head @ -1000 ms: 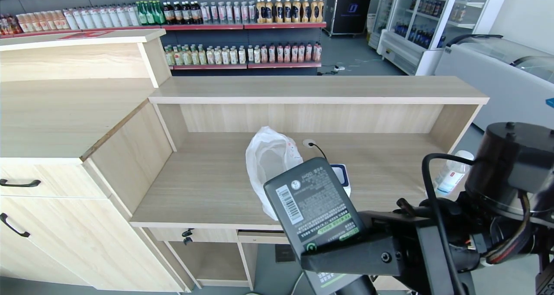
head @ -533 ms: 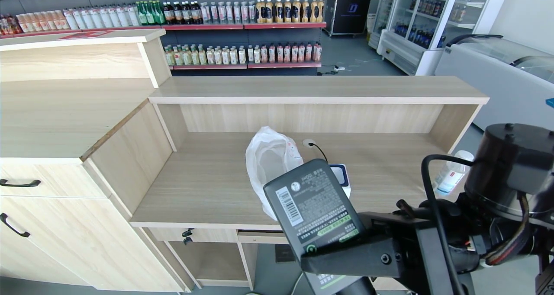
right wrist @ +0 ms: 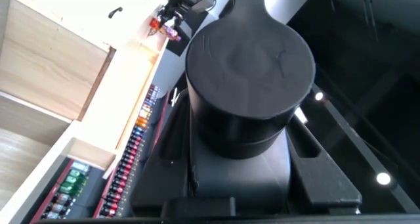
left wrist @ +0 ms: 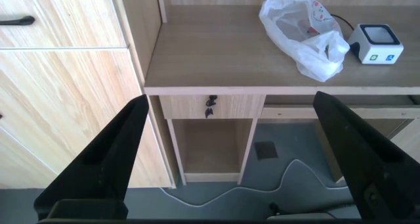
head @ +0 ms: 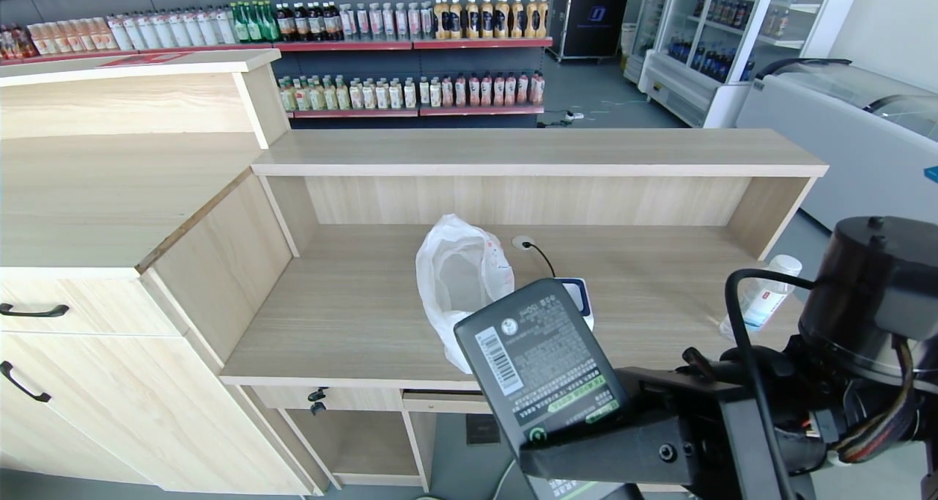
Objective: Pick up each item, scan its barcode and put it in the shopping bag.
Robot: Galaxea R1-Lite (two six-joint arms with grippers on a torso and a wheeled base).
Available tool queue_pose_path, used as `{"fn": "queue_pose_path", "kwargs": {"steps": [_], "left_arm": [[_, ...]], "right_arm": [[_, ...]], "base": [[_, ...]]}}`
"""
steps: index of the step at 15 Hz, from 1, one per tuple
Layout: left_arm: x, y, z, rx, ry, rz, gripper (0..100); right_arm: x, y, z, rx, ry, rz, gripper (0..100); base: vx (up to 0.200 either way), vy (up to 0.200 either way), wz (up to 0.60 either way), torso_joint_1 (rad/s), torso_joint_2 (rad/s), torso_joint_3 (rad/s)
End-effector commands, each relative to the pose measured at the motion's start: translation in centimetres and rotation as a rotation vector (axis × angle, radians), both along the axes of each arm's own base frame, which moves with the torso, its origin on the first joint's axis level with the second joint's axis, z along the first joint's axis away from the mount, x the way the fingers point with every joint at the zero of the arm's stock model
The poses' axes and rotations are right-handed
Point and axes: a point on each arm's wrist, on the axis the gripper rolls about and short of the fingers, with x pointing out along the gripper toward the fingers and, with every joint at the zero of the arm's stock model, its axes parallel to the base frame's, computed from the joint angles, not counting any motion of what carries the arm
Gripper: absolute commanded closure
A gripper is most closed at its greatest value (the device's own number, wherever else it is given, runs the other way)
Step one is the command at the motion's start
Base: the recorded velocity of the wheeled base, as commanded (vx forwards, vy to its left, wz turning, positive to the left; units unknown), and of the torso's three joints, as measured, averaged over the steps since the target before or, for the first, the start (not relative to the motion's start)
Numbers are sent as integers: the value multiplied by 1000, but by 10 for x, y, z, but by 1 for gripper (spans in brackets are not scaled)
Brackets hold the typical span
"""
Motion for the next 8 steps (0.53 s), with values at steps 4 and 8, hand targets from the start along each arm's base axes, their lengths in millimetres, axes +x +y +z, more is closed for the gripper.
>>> {"fn": "queue_pose_path", "kwargs": {"steps": [4,8], "left_arm": [[0,0,0,0,0,1,0],[0,0,0,0,0,1,0]], "right_arm": [[0,-3,1,-7,67,-37,100],[32,-86,23,250,628,-710,100]], "base": [[0,0,0,0,0,0],[0,0,0,0,0,0]]}}
